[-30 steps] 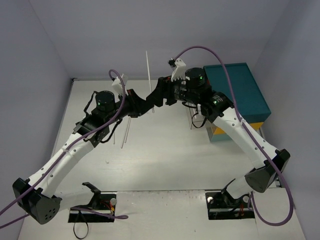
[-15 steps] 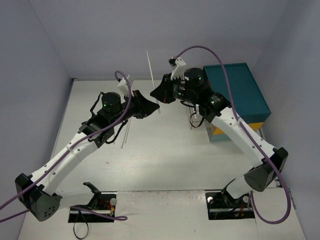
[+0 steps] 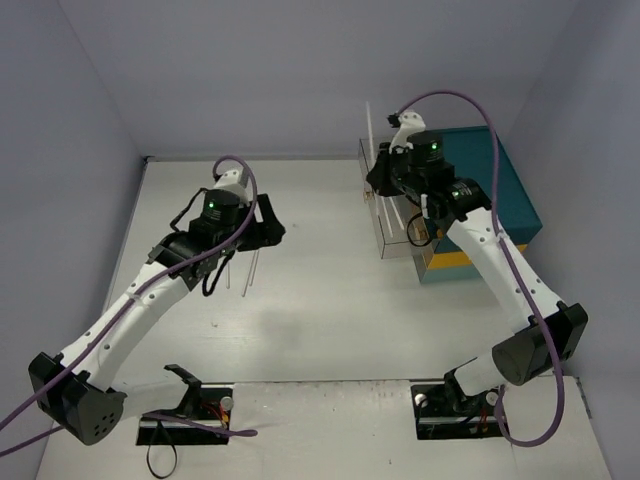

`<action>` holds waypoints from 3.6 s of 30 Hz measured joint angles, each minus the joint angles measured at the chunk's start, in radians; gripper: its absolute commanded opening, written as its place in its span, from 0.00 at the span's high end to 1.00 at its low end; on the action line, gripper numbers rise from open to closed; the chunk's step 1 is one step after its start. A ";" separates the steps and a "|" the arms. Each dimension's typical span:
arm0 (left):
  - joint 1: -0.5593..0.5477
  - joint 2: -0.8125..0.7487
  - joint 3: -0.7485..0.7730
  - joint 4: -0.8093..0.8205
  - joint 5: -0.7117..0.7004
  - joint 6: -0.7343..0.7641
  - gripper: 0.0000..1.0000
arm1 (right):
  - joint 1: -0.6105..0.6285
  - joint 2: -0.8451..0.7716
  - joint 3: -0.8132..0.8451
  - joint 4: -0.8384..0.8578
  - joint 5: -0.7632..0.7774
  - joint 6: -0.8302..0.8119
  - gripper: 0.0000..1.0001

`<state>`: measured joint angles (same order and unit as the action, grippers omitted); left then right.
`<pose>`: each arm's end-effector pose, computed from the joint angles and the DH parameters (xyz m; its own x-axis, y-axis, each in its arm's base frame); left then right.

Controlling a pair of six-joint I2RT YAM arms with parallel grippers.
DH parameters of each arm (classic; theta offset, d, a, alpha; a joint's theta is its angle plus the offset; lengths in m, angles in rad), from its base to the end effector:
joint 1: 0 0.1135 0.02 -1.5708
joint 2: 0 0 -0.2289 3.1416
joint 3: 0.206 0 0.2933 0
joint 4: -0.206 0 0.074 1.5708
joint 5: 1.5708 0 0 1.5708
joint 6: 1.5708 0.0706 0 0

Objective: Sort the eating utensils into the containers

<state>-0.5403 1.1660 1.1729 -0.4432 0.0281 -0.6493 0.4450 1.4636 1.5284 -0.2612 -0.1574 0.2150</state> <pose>0.2970 -0.1805 0.3248 -0.6127 -0.3372 -0.7147 0.2078 0.8038 -0.5574 0.3735 0.1904 0.3915 -0.2924 0.0940 -0.9517 -0.5133 0.8242 0.2391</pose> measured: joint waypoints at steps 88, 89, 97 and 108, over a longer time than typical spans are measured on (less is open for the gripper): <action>0.104 0.095 -0.016 0.327 0.342 -0.114 1.00 | 0.116 -0.053 0.034 -0.028 -0.222 0.122 0.42; 0.081 0.094 -0.020 0.352 0.347 -0.129 1.00 | 0.124 -0.045 0.035 -0.017 -0.223 0.133 0.43; -0.047 0.098 -0.021 0.463 0.349 -0.187 1.00 | 0.144 -0.001 0.035 0.058 -0.216 0.189 0.47; -0.095 0.114 -0.019 0.500 0.342 -0.198 1.00 | 0.150 0.006 0.021 0.101 -0.187 0.204 0.98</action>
<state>-0.6357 1.2802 1.1538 0.0568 0.3698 -0.8475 0.5945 1.4696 1.5490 -0.1599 -0.3445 0.4188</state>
